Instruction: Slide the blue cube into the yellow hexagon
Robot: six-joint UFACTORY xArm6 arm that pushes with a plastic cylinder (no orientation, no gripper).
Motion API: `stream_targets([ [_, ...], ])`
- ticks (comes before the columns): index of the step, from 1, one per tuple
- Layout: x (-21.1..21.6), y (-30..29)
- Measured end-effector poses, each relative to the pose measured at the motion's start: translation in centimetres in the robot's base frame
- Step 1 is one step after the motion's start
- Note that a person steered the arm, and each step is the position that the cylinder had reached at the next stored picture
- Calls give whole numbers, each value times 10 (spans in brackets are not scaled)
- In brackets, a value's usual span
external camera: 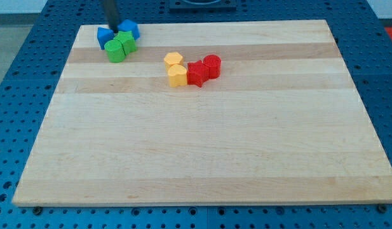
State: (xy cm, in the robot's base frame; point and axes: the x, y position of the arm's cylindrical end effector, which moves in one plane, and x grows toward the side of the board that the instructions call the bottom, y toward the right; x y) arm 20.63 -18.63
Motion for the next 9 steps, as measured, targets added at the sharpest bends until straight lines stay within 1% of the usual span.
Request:
stream_targets([
  [1,12,40],
  [2,54,76],
  [3,69,98],
  [4,17,98],
  [5,-12,106],
  [6,11,137],
  [7,46,118],
  [8,65,112],
  [9,35,112],
])
